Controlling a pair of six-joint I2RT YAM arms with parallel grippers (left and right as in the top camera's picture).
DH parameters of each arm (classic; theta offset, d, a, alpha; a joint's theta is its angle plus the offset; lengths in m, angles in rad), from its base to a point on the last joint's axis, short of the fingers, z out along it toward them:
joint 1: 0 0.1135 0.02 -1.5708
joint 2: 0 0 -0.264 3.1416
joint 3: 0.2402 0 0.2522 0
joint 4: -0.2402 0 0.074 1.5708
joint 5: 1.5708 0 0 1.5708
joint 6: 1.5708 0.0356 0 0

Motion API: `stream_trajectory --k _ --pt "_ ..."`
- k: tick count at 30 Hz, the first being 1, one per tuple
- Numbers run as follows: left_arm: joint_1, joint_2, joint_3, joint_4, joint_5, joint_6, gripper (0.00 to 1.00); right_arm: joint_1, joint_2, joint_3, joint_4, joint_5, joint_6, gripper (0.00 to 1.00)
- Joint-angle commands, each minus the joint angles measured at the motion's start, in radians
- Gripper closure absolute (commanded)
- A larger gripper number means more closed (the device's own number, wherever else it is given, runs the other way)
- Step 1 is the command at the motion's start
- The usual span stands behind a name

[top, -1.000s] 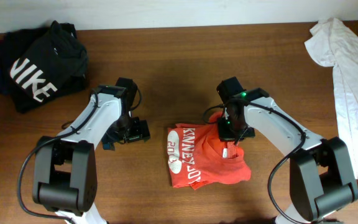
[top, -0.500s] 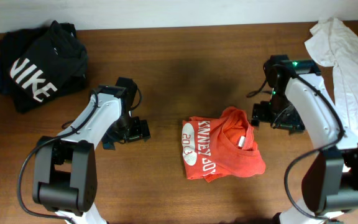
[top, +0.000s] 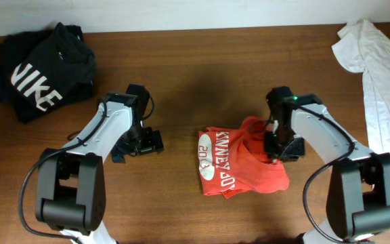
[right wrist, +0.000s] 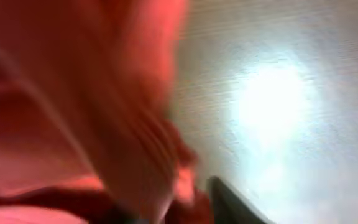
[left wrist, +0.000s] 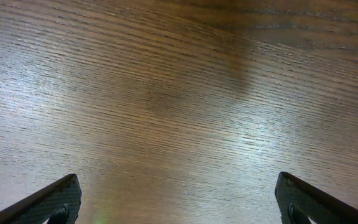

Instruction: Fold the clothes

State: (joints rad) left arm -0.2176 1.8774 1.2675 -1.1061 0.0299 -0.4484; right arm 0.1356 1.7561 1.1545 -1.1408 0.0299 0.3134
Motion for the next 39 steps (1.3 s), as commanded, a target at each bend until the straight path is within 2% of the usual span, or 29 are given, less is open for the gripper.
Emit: stream_trajectory --k 1,4,6,10,12,13,15,16,18,20,21,22,28,31,34,35,37,39 --pt "-0.004 -0.004 -0.004 -0.001 0.007 0.017 0.01 -0.079 0.003 0.053 -0.042 0.072 0.009 0.92" --pt "-0.004 -0.004 -0.004 -0.001 0.008 0.017 0.01 -0.169 0.003 0.062 -0.084 0.107 0.061 0.94" --pt "-0.004 -0.004 -0.004 -0.001 0.007 0.017 0.01 -0.216 0.002 0.085 -0.12 0.109 0.07 0.89" --pt "-0.004 -0.004 -0.004 -0.001 0.008 0.017 0.01 -0.241 -0.01 0.251 -0.315 0.079 0.07 0.88" --pt "-0.004 -0.004 -0.004 -0.001 0.008 0.017 0.01 -0.216 -0.042 0.331 -0.37 0.051 0.052 0.67" --pt "-0.004 -0.004 -0.004 -0.001 0.008 0.017 0.01 -0.187 -0.056 0.338 -0.365 -0.039 -0.019 0.48" --pt "-0.004 -0.004 -0.004 0.003 0.008 0.016 0.01 -0.098 -0.055 0.31 -0.288 -0.24 -0.24 0.48" --pt "-0.004 -0.004 -0.004 0.004 0.008 0.016 0.01 -0.035 -0.054 0.278 -0.204 -0.278 -0.289 0.48" --pt "-0.004 -0.004 -0.004 0.003 0.008 0.016 0.01 0.053 -0.048 0.21 -0.051 -0.277 -0.28 0.48" --pt "-0.004 -0.004 -0.004 -0.003 0.008 0.017 0.01 0.119 -0.03 0.126 0.101 -0.278 -0.244 0.48" --pt "-0.004 -0.004 -0.004 -0.005 0.008 0.017 0.01 0.136 -0.018 0.089 0.154 -0.284 -0.218 0.52" --pt "-0.004 -0.004 -0.004 -0.005 0.008 0.017 0.01 0.139 -0.008 0.082 0.162 -0.286 -0.2 0.55" --pt "-0.004 -0.004 -0.004 -0.004 0.008 0.017 0.01 0.139 0.02 0.067 0.154 -0.236 -0.201 0.58" --pt "-0.004 -0.004 -0.004 -0.004 0.008 0.017 0.01 0.139 0.02 0.027 0.174 -0.22 -0.201 0.67" --pt "-0.004 -0.004 -0.004 -0.004 0.008 0.017 0.01 0.139 0.02 0.02 0.185 -0.22 -0.201 0.83" --pt "-0.004 -0.004 -0.004 -0.004 0.008 0.017 0.01 0.138 0.02 0.02 0.188 -0.22 -0.2 0.93" --pt "-0.004 -0.004 -0.004 -0.005 0.008 0.017 0.01 0.133 0.019 0.029 0.17 -0.22 -0.2 0.96" --pt "-0.004 -0.004 -0.004 -0.004 0.008 0.017 0.01 0.09 0.019 0.106 0.016 -0.161 -0.152 0.96"
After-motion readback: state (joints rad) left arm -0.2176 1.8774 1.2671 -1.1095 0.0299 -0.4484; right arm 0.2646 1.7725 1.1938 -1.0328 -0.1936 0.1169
